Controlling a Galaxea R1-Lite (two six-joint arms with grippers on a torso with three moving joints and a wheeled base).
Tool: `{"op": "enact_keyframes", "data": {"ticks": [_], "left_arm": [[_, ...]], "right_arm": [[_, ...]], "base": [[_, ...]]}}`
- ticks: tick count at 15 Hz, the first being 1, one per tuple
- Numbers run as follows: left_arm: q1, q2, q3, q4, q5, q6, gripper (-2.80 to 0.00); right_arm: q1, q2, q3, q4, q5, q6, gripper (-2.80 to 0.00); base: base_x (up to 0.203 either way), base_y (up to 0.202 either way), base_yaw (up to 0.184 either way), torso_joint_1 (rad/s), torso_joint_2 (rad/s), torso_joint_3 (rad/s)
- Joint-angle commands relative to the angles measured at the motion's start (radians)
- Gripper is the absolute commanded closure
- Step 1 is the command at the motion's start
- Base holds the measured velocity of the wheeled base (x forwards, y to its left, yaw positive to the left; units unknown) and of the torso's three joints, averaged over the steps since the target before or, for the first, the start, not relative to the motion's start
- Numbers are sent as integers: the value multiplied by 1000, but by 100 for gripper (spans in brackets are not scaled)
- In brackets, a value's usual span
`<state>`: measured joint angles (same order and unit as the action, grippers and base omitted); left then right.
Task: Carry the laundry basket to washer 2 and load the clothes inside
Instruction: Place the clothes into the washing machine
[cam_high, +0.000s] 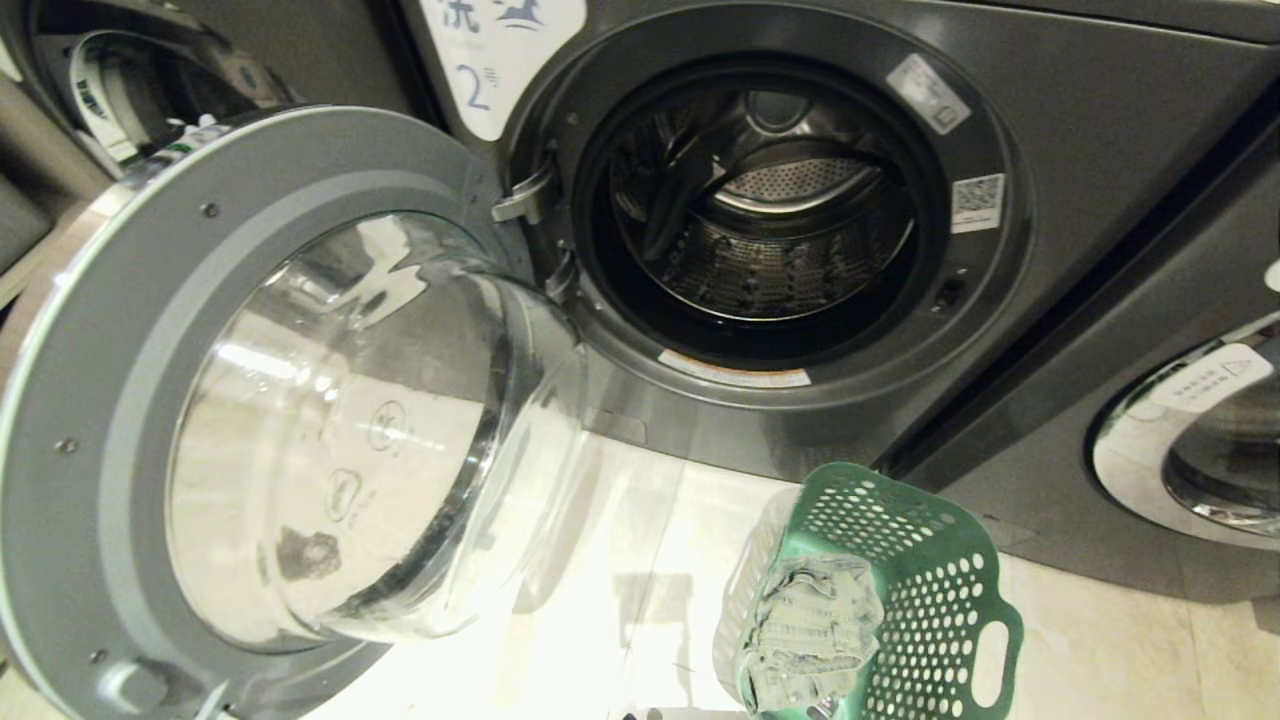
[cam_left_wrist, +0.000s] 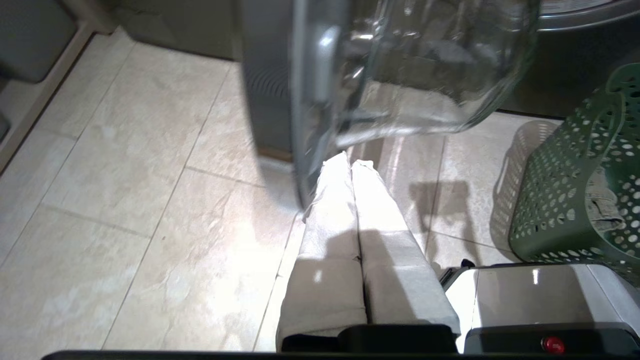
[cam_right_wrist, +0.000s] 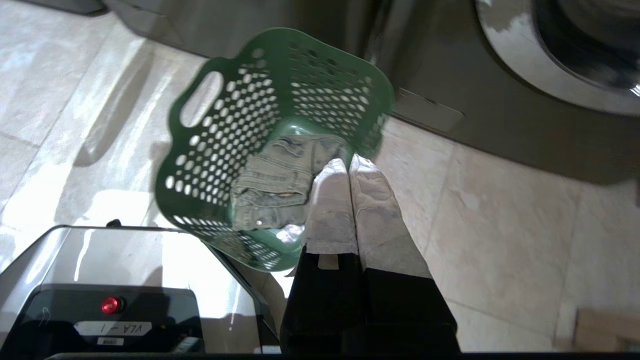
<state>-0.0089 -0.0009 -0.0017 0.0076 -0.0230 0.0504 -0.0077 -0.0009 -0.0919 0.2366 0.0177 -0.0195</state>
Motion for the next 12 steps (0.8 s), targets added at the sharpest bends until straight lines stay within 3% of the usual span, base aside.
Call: {"op": "enact_keyframes", "data": {"ticks": [1, 8, 12], "left_arm": [[0, 1, 0, 0, 0, 0, 0], [0, 1, 0, 0, 0, -1, 0], [0, 1, 0, 0, 0, 0, 0]], "right_arm": [[0, 1, 0, 1, 1, 0, 0], [0, 1, 0, 1, -1, 1, 0], [0, 1, 0, 1, -1, 1, 0]], "base": [[-4, -10, 176, 2, 4, 2], [0, -9, 172, 2, 4, 3], [0, -2, 50, 3, 5, 3]]}}
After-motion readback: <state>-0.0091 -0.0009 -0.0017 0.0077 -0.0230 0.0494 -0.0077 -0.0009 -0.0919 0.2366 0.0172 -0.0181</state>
